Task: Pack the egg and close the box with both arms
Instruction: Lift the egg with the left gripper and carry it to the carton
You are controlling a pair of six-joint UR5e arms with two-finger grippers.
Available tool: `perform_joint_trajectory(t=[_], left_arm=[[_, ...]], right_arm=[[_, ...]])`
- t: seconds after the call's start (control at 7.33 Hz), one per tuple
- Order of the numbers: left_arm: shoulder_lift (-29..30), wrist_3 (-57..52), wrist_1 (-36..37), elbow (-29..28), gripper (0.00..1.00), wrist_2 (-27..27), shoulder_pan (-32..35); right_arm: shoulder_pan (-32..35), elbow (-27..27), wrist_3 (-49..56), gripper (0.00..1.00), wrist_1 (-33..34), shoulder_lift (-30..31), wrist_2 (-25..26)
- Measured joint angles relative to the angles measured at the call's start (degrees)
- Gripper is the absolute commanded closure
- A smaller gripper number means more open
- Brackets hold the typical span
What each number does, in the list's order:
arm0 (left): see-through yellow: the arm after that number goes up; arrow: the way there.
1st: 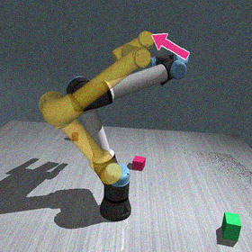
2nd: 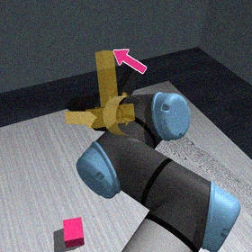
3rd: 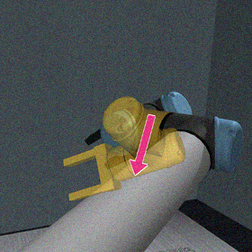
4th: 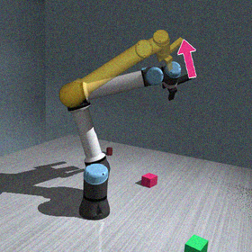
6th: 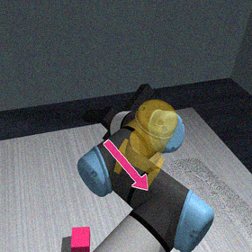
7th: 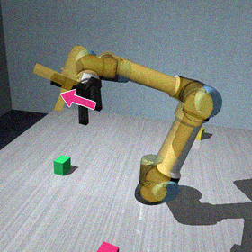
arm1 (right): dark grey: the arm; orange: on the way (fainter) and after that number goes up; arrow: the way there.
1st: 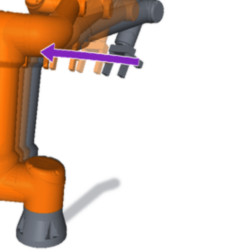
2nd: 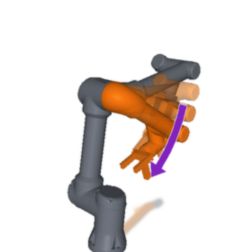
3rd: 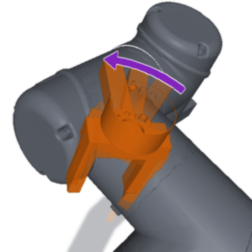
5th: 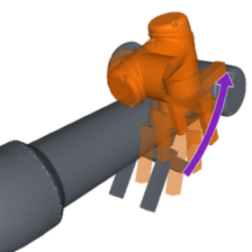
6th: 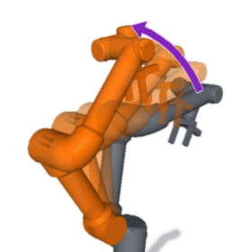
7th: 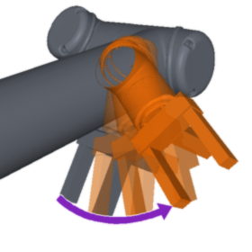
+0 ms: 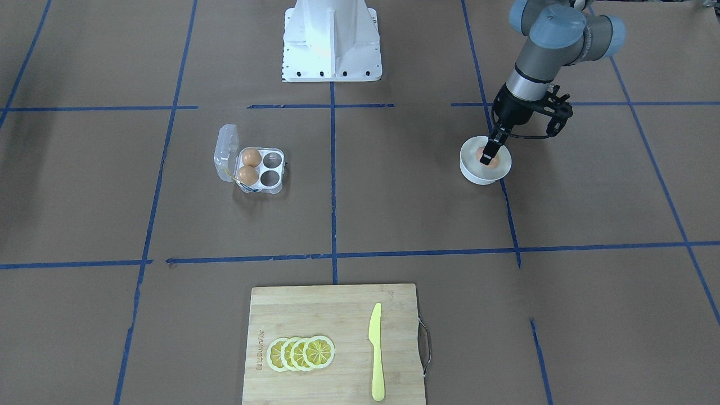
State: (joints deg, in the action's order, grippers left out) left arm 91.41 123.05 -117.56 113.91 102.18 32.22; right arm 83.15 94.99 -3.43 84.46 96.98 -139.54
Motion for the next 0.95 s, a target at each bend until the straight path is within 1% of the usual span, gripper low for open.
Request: perform_joint_trajectory(t=[0.14, 0.27, 0.41, 0.55, 0.68, 0.95], left_arm=[[2.3, -3.2, 3.4, 1.3, 1.00, 0.1, 0.0], [7.2, -7.1, 8.7, 1.6, 1.00, 0.1, -0.1], [13.6, -10.7, 14.8, 1.1, 1.00, 0.1, -0.3], [19.4, -13.5, 19.1, -0.4, 1.00, 0.1, -1.1], [25.1, -16.5, 21.1, -3.7, 1.00, 0.1, -3.1], [34.9, -26.4, 21.1, -11.1, 1.00, 0.0, -6.8]], right_arm=[[0.0, 0.0, 0.0, 0.00, 0.0, 0.0, 0.0], [0.0, 0.0, 0.0, 0.00, 0.0, 0.0, -0.3], [0.0, 0.0, 0.0, 0.00, 0.0, 0.0, -0.9], [0.0, 0.0, 0.0, 0.00, 0.0, 0.0, -1.4], [0.0, 0.0, 0.0, 0.00, 0.0, 0.0, -1.7], [0.0, 0.0, 0.1, 0.00, 0.0, 0.0, -2.6]])
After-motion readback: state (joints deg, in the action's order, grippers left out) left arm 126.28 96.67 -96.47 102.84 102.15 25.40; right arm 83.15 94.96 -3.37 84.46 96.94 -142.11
